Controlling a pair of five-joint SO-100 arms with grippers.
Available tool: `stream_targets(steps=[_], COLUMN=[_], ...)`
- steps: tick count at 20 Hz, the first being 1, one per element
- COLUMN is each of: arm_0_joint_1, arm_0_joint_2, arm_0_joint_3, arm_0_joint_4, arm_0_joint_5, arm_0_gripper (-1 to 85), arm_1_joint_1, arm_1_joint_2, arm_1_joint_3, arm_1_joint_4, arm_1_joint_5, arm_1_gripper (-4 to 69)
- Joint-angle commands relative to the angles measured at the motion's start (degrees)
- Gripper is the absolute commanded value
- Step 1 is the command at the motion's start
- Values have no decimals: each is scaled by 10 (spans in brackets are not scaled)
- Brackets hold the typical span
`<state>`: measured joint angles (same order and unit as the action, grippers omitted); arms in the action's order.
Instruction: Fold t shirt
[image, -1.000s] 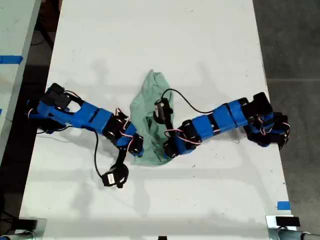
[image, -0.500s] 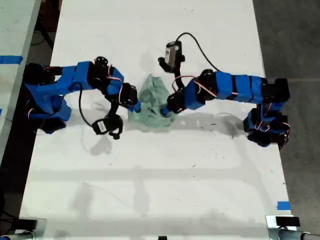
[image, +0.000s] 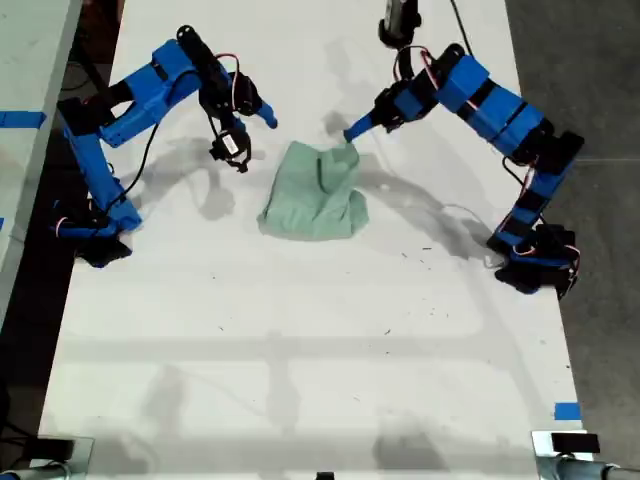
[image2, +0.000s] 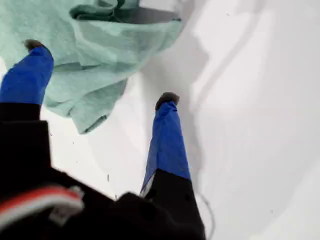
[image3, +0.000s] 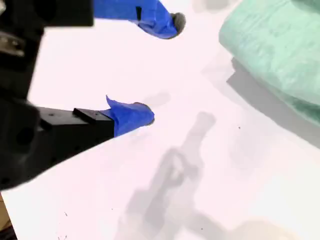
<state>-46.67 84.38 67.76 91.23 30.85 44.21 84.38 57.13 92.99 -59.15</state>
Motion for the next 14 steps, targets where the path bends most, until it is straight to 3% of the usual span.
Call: stream_targets(steps=[1,2,3,4,6,7,10,13,14], arm_0_joint_1=[-17,-16,-5,19,120,192,358,417,432], arm_0_joint_2=[86,127,172,225,330,375,496,688,760], arm_0_joint_3=[-10,-10,-4,6,20,25,126,428,541], arm_0_joint_4=[3,4,4,4,4,0,-28,-121,-178], arm_0_joint_5=[4,-1,-7,-24,-81,-113,-214,-287,-301], arm_0_gripper=[217,206,142,1,-3,-3,-3,-3,-3], arm_1_joint_1=[44,46,37,11,-81,-134,-301,-420,-447], arm_1_joint_2=[31,76,130,187,310,381,581,742,795], arm_1_joint_3=[-34,0,37,76,165,216,369,551,621], arm_1_joint_4=[70,75,76,77,78,76,69,45,30], arm_1_joint_5=[8,23,39,55,108,153,305,396,418], arm_1_gripper=[326,322,317,272,53,10,16,16,17])
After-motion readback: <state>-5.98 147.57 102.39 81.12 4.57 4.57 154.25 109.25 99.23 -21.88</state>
